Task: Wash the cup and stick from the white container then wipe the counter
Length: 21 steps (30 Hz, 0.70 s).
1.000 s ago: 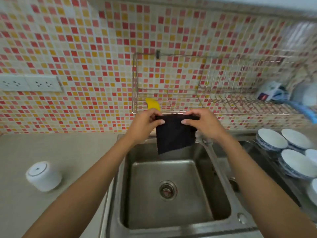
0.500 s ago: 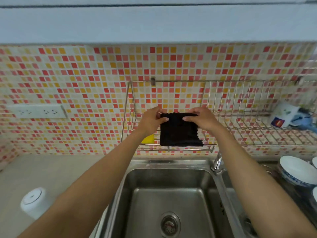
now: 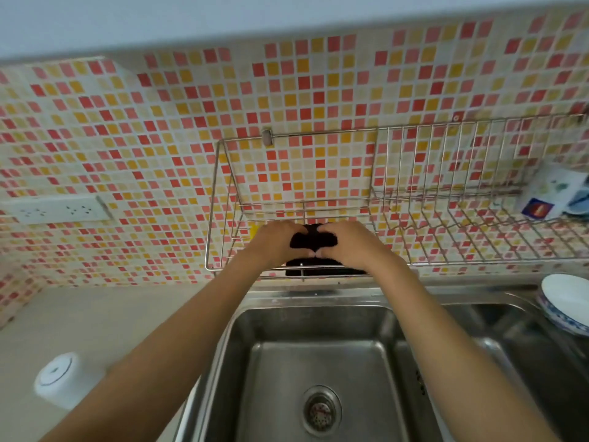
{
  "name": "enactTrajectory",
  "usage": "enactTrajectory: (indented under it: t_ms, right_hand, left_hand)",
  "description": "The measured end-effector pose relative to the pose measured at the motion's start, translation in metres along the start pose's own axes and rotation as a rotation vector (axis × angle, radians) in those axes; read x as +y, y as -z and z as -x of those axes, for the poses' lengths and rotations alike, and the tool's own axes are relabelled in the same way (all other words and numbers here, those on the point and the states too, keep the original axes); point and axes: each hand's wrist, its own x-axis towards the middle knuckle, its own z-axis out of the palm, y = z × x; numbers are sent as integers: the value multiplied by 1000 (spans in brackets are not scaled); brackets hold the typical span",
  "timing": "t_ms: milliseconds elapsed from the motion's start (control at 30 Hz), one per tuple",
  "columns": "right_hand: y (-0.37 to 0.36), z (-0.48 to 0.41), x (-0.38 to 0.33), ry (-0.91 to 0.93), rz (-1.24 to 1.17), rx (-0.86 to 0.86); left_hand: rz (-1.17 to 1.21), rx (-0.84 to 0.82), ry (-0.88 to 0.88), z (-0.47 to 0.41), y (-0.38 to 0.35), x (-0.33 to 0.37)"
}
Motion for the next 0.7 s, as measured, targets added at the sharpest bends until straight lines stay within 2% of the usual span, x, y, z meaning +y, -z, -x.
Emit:
enactTrajectory:
  t_ms: [100,200,267,333,467,533,633,700]
  right_hand:
    - [1,0,-4,-63,84,-137]
    - [5,5,-14,-77,147,-178]
    - [3,17,-19,-77,149,-102]
    - [-4,32,-21,-85,229,-2]
    - [-15,44,-26,-129,442,26]
    - [-17,46,-26,-97,479,44]
    - [-24,61,-29,-58,566,238]
    - [-44,82,-27,-68,548,362]
  left_hand:
    - [45,-60,11,4,0,6]
    - [13,44,22,11,5,10]
    - [34,188,36,21,5,11]
    - [28,233,26,36,-1,14]
    - [-231,152,44,65,-18,15]
    - [-247,149,107,70,-22,16]
    - [-213,154,181,84,-20,24]
    - [-205,143,162,98,-25,29]
